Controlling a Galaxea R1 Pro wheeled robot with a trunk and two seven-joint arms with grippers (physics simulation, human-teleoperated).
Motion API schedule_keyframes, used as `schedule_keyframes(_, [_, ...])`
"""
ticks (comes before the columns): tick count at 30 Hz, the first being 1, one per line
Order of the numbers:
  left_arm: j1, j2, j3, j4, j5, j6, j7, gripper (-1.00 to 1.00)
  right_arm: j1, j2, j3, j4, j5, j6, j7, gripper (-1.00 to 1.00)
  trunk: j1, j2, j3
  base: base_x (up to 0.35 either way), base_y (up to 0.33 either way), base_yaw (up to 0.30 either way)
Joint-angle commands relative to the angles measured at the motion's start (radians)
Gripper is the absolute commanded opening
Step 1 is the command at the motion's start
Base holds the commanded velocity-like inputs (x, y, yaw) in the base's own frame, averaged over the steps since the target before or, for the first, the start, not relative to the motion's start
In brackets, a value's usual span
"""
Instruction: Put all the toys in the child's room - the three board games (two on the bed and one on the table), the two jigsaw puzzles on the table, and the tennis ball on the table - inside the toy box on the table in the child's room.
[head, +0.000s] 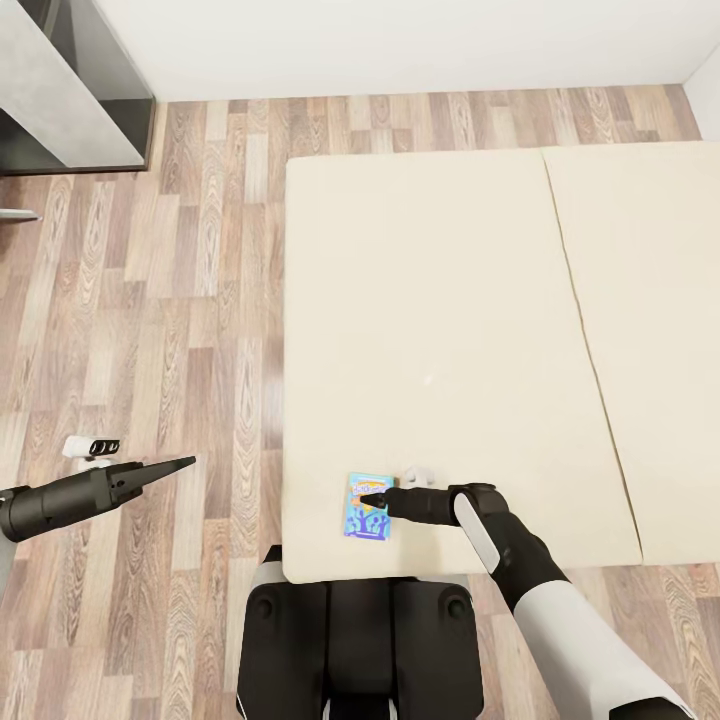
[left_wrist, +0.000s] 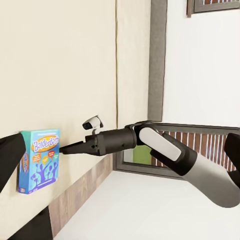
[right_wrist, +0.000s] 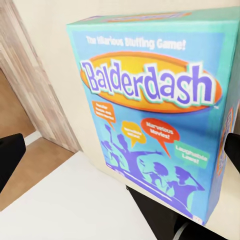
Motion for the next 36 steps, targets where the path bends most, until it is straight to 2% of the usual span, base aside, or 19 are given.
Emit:
schedule_keyframes(1, [0.000, 0.000, 0.000, 0.000, -0.001, 0.011, -0.004, 1.00, 0.000, 0.000, 0.000, -0.001, 0.000, 0.005, 0.001, 1.00, 0.001, -0.002, -0.001, 0.000, 0.000, 0.000])
schedule_keyframes(36, [0.000, 0.003, 0.002, 0.000, -0.001, 0.011, -0.004, 1.00, 0.000, 0.002, 0.000, -0.001, 0.001, 0.005, 0.001, 1.00, 0.001, -0.002, -0.001, 0.000, 0.008, 0.000])
